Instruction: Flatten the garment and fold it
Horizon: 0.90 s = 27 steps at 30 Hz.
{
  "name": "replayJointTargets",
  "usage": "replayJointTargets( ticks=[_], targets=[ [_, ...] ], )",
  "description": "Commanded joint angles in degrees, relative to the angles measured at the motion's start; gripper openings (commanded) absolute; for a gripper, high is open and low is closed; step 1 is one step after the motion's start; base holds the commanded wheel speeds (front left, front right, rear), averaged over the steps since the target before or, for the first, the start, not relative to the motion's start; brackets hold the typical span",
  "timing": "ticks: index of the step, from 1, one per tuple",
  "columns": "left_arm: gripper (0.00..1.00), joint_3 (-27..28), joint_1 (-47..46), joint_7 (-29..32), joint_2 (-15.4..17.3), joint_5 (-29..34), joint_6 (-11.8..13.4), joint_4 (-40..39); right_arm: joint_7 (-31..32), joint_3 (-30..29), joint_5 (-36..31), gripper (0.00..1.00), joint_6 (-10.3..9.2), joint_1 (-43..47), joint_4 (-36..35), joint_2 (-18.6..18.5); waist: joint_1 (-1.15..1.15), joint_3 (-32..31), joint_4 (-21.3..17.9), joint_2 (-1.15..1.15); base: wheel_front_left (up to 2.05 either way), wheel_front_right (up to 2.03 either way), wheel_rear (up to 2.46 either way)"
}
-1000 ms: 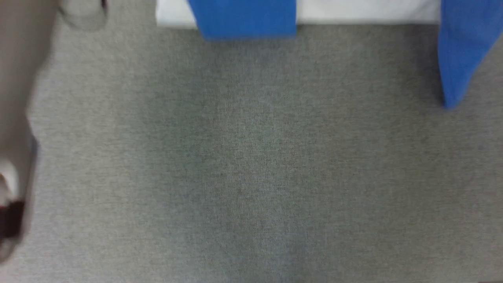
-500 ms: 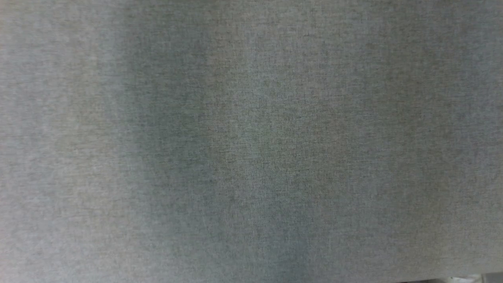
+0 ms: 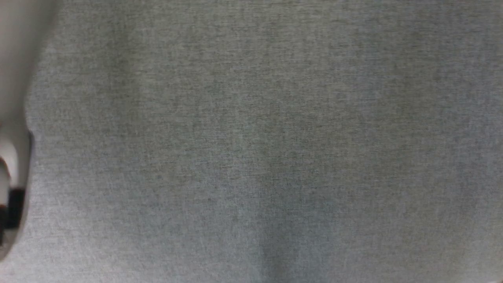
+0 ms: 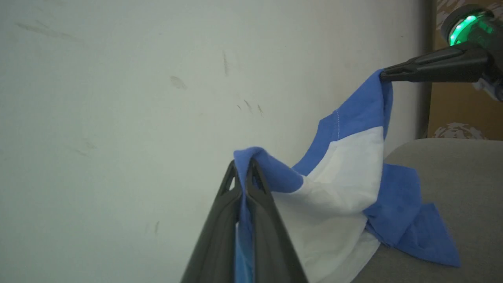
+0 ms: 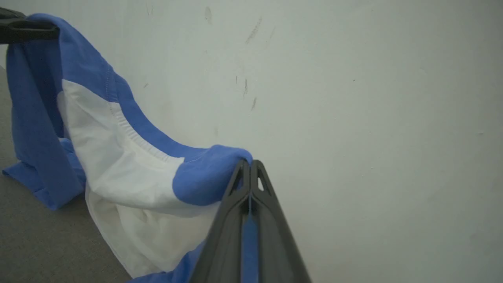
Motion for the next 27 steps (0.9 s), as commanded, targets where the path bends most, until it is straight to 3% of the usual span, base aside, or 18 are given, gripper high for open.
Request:
replayJointTargets(
  ticks=[1, 6, 9, 11, 19, 27],
  targets=[
    [0.00, -0.32, 4.49, 0.92, 1.20, -1.18, 0.53, -5.75, -1.75, 0.97, 2.44, 0.00, -0.08, 3.44, -3.65, -3.41, -0.01, -0.05, 0.76, 0.00, 0.00, 0.00, 0.00],
    [0.00, -1.16, 18.30, 5.19, 4.05, -3.12, 6.10, -21.96, -3.89, 0.05, 7.46, 0.00, -0.08, 13.46, -12.15, -10.17, -0.01, -1.91, 1.59, 0.00, 0.00, 0.00, 0.00],
    [0.00, -2.44, 27.60, 7.79, 6.30, -3.14, 10.34, -30.86, -4.22, -2.05, 9.18, 0.00, -0.08, 21.16, -15.99, -12.15, -0.01, -3.58, 1.65, 0.00, 0.00, 0.00, 0.00],
    [0.00, -3.09, 30.74, 8.56, 7.11, -2.92, 11.73, -33.31, -4.25, -3.21, 9.38, 0.00, -0.08, 24.02, -17.27, -12.25, -0.01, -4.24, 1.61, 0.00, 0.00, 0.00, 0.00],
    [0.00, -8.84, 53.16, 10.86, 12.09, -2.69, 20.27, -42.39, -4.29, -12.91, 7.49, 0.00, -0.08, 51.17, -22.53, -8.00, -0.01, -10.52, 1.26, 0.00, 0.00, 0.00, 0.00],
    [0.00, -11.72, 69.04, 9.65, 12.72, -9.66, 24.32, -42.95, -4.30, -17.32, 5.31, 0.00, -0.08, 73.72, -23.37, -4.08, -0.01, -17.64, 1.75, 0.00, 0.00, 0.00, 0.00]
  ],
)
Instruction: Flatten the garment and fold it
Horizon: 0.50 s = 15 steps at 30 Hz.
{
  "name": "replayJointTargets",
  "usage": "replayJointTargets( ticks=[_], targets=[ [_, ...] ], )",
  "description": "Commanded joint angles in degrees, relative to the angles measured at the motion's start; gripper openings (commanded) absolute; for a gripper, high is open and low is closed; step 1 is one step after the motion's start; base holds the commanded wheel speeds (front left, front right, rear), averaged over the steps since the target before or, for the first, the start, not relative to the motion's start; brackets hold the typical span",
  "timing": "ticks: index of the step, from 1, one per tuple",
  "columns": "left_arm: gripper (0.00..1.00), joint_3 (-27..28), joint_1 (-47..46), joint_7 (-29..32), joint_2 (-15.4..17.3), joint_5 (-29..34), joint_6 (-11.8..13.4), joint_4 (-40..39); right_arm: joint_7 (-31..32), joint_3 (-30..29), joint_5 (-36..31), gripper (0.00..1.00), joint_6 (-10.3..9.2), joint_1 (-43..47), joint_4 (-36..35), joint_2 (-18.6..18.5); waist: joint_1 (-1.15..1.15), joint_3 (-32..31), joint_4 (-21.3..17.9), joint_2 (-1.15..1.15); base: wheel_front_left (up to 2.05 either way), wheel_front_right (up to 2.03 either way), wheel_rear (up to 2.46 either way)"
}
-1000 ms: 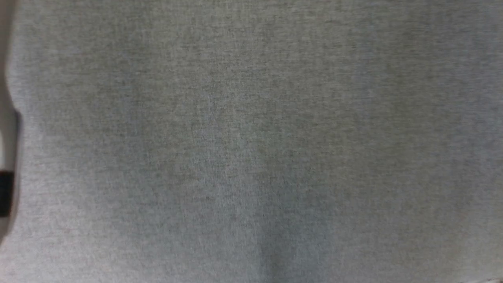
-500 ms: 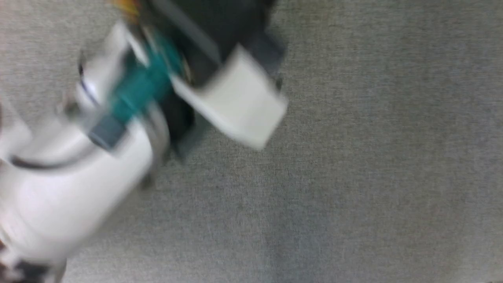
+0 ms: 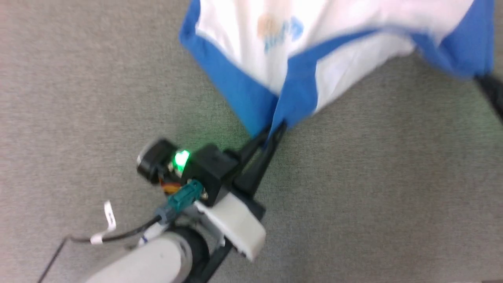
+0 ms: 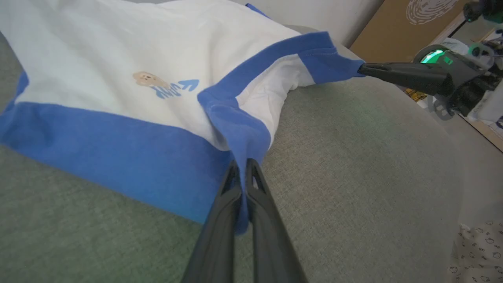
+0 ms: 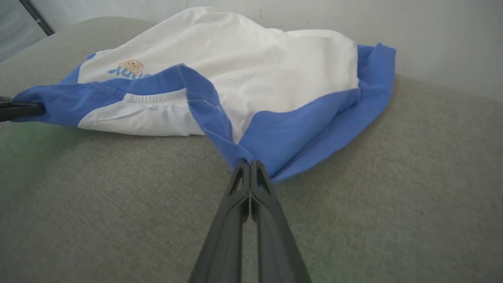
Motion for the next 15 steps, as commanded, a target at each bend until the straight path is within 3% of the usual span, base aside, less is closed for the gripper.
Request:
replayJointTargets(
  ticks=[1, 7, 15],
  targets=[
    [0.00, -0.39, 2.62, -0.38, 0.33, -1.60, 0.47, -0.05, -0.26, -0.74, -0.27, 0.00, -0.11, 3.16, 0.01, 0.72, 0.01, -4.80, 0.40, 0.00, 0.00, 0.00, 0.00],
    [0.00, -1.99, 10.49, -0.07, 0.89, -7.26, 0.85, 0.78, 2.11, -0.95, 1.09, 0.00, -0.11, 14.55, -0.70, 2.27, 0.01, -10.48, 1.04, 0.00, 0.00, 0.00, 0.00],
    [0.00, -2.76, 19.25, 0.82, 1.77, -14.75, 1.60, 1.40, 10.68, -0.78, 5.97, 0.00, -0.11, 27.41, -2.33, 2.51, 0.01, -17.02, 1.37, 0.00, 0.00, 0.00, 0.00]
  ],
)
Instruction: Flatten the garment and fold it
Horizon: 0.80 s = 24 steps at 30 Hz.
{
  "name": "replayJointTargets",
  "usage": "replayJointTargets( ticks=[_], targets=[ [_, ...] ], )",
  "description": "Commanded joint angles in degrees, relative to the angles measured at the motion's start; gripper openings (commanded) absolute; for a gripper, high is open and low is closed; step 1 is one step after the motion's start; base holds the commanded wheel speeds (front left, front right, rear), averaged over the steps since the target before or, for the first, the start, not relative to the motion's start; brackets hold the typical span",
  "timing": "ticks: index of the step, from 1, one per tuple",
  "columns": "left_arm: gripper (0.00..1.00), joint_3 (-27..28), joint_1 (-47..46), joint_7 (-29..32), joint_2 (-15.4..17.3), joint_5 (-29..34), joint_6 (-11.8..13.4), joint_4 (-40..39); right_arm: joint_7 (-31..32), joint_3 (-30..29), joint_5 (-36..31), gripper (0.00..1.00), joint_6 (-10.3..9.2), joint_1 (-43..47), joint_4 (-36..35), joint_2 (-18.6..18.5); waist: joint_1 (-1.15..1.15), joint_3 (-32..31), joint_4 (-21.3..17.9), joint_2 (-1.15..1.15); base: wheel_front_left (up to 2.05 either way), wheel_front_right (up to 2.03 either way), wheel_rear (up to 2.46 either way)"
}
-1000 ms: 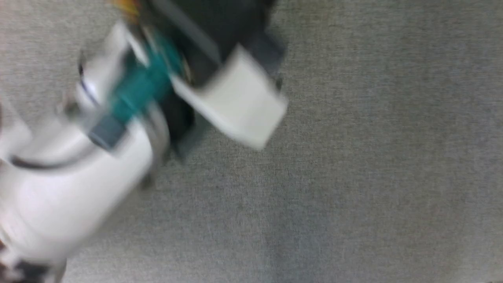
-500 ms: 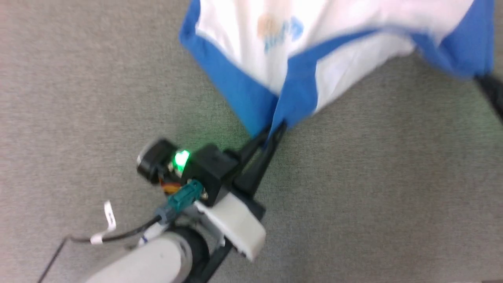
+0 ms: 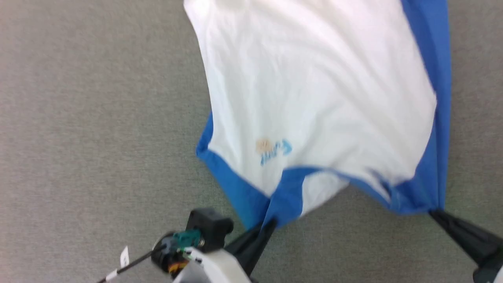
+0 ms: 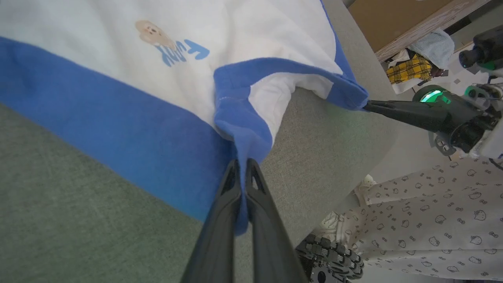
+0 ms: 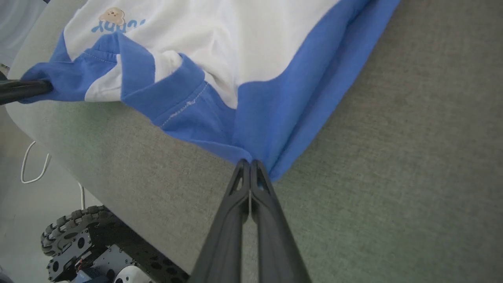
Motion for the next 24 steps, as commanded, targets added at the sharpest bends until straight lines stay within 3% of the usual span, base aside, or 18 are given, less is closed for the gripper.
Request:
replayJointTargets(
  ticks=[1, 14, 24],
  targets=[
    [0.00, 0.00, 2.35, -0.09, 0.79, -1.33, 0.60, 0.19, 1.04, -0.50, 1.19, 0.00, -0.09, 2.26, -0.65, 0.02, 0.02, -4.65, 0.33, 0.00, 0.00, 0.00, 0.00],
    [0.00, 0.15, 14.17, 2.10, 5.64, -10.15, 2.70, -2.55, 12.32, -5.01, 5.55, 0.00, -0.09, 16.38, -4.24, 0.86, 0.02, -12.21, -0.34, 0.00, 0.00, 0.00, 0.00],
    [0.00, -0.37, 16.26, 0.52, 5.16, -11.42, 1.27, -1.19, 17.06, -8.06, 3.07, 0.00, -0.09, 20.97, -7.14, 5.32, 0.02, -14.29, -0.10, 0.00, 0.00, 0.00, 0.00]
  ],
)
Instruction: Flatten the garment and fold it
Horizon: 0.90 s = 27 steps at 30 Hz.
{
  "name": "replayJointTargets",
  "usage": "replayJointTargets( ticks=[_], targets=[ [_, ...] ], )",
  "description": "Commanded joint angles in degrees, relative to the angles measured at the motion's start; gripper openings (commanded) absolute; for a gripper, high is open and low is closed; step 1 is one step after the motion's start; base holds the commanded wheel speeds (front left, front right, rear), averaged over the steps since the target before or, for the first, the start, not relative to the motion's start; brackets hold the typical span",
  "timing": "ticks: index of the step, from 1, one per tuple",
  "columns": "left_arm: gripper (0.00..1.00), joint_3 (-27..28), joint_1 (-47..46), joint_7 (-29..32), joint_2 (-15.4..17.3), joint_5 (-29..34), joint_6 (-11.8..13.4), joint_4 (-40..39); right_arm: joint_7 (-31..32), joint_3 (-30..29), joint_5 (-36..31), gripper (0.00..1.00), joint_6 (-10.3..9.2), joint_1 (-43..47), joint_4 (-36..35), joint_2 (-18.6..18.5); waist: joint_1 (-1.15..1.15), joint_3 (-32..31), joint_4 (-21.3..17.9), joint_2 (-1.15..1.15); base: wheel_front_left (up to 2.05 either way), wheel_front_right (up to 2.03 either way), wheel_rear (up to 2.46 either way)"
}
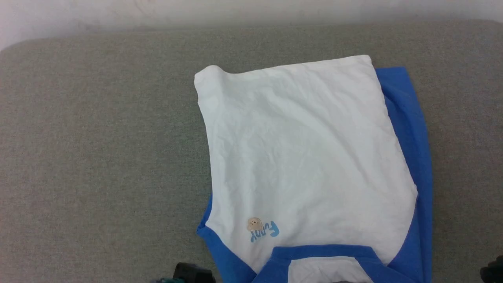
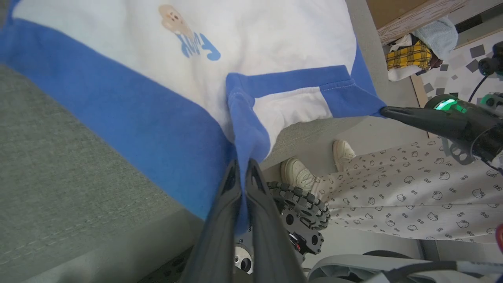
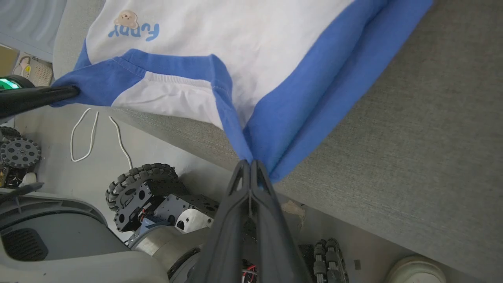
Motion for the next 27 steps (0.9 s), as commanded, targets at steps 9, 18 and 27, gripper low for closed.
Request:
replayJointTargets(
  ticks=[9, 18, 27],
  targets=[
    [0.00, 1.89, 2.77, -1.28, 2.59, -0.47, 1.36, -3.96, 3.64, -5.21, -2.21, 0.00, -0.05, 4.38, -5.11, 2.22, 0.00, -2.18, -0.08, 0.00, 0.00, 0.00, 0.00],
    [0.00, 3.90, 2.56, -0.96, 6.37, 1.95, 4.69, -12.33, 7.21, -12.67, -1.74, 0.00, -0.05, 8.55, -13.41, 3.71, 0.00, -2.38, -0.53, 0.00, 0.00, 0.00, 0.00],
    [0.00, 9.55, -10.90, -3.38, 6.79, 10.66, 2.87, -16.04, 5.67, -20.54, -4.25, 0.00, -0.05, -1.65, -20.73, 2.74, 0.00, -0.91, -0.87, 0.00, 0.00, 0.00, 0.00]
  ],
)
